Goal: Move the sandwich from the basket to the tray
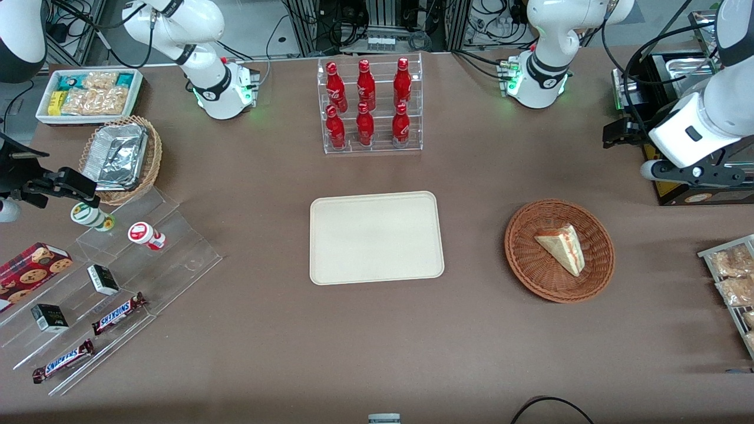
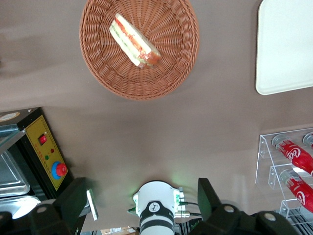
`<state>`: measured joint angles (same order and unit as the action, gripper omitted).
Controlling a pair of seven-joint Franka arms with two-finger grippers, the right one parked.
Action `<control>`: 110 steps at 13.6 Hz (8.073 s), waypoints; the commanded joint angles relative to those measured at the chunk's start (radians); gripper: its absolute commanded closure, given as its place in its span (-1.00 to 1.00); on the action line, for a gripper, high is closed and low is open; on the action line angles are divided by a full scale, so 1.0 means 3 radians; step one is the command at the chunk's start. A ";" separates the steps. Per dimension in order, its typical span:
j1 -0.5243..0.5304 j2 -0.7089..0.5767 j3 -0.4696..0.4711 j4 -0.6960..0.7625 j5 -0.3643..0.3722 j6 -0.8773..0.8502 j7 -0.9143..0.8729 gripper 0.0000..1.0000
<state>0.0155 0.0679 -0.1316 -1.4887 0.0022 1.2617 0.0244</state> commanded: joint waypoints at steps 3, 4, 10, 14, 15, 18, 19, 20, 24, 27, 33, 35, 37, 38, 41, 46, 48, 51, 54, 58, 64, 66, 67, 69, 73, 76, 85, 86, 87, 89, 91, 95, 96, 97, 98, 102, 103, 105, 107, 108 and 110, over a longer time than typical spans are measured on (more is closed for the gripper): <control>0.0051 0.0090 -0.0032 0.0033 -0.0043 0.0079 0.0006 -1.00; 0.0051 0.0182 -0.0032 0.0033 -0.0033 0.0120 0.0001 -1.00; 0.0071 0.0331 -0.0017 -0.0385 0.0018 0.0676 -0.0005 -1.00; 0.0081 0.0301 -0.0006 -0.0891 0.0023 0.1274 -0.0102 -1.00; 0.0081 0.0290 -0.0001 -0.0999 0.0028 0.1407 -0.0112 -1.00; 0.0081 0.0255 0.0055 -0.1275 0.0054 0.1760 -0.0326 -1.00; 0.0081 0.0244 0.0065 -0.1352 0.0054 0.1873 -0.0448 -1.00; 0.0076 0.0219 0.0065 -0.1464 0.0054 0.2006 -0.0627 -1.00; 0.0066 0.0178 0.0055 -0.1792 0.0054 0.2487 -0.1812 -1.00; 0.0061 0.0096 0.0055 -0.2129 0.0054 0.3012 -0.2411 -1.00; 0.0061 0.0203 0.0055 -0.2339 0.0054 0.3474 -0.2653 -1.00; 0.0066 0.0315 0.0055 -0.2334 0.0054 0.3571 -0.2674 -1.00; 0.0071 0.0407 0.0055 -0.2334 0.0054 0.3679 -0.2664 -1.00; 0.0071 0.0438 0.0055 -0.2329 0.0054 0.3704 -0.2664 -1.00; 0.0076 0.0545 0.0060 -0.2319 0.0054 0.3817 -0.2658 -1.00; 0.0076 0.0704 0.0060 -0.2324 0.0059 0.3935 -0.2643 -0.77; 0.0076 0.0725 0.0065 -0.2334 0.0064 0.3914 -0.2638 0.49; 0.0076 0.0669 0.0065 -0.2304 0.0064 0.3726 -0.2617 1.00; 0.0051 0.0516 0.0055 -0.2019 0.0121 0.3114 -0.2541 1.00; -0.0087 0.0454 -0.0042 -0.1737 0.0136 0.2611 -0.2317 1.00; -0.0889 0.0678 -0.0083 -0.1206 0.0115 0.2247 -0.2270 1.00; -0.1191 0.0959 -0.0083 -0.0945 0.0059 0.2252 -0.2376 1.00; -0.1278 0.1102 -0.0083 -0.0842 0.0029 0.2283 -0.2509 1.00; -0.1528 0.1535 -0.0083 -0.0308 0.0018 0.2283 -0.2673 1.00; -0.1932 0.2064 -0.0083 0.0339 0.0023 0.2308 -0.3179 1.00; -0.2107 0.2258 -0.0078 0.0549 0.0023 0.2405 -0.3318 1.00; -0.2322 0.2509 -0.0052 0.0555 0.0228 0.2805 -0.3665 1.00; -0.2352 0.2530 -0.0052 0.0555 0.0233 0.2805 -0.3711 1.00; -0.2358 0.2540 -0.0052 0.0560 0.0233 0.2810 -0.3732 1.00; -0.2353 0.2555 -0.0052 0.0560 0.0228 0.2815 -0.3732 -0.39; -0.2353 0.2535 -0.0052 0.0560 0.0228 0.2835 -0.3722 -1.00; -0.2246 0.2285 -0.0078 0.0769 0.0172 0.2382 -0.3671 -1.00; -0.2240 0.2229 -0.0078 0.0830 0.0177 0.2244 -0.3666 -1.00; -0.2240 0.2157 -0.0078 0.0866 0.0177 0.2116 -0.3661 -1.00; -0.2235 0.2076 -0.0068 0.0867 0.0182 0.2023 -0.3635 -1.00; -0.2158 0.1784 -0.0012 0.0780 0.0228 0.1624 -0.2891 -1.00; -0.2092 0.1697 0.0039 0.0724 0.0223 0.1532 -0.2823 -1.00; -0.1853 0.1452 0.0045 0.0566 0.0187 0.1424 -0.2766 -1.00; -0.1643 0.1268 0.0035 0.0412 0.0167 0.1353 -0.2568 -1.00; -0.1536 0.1161 0.0035 0.0305 0.0136 0.1307 -0.2394 -1.00; -0.1285 0.0915 0.0035 0.0039 0.0034 0.1306 -0.2042 -1.00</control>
<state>-0.4276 0.4488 -0.1135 -1.3494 0.0414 1.6505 -0.6732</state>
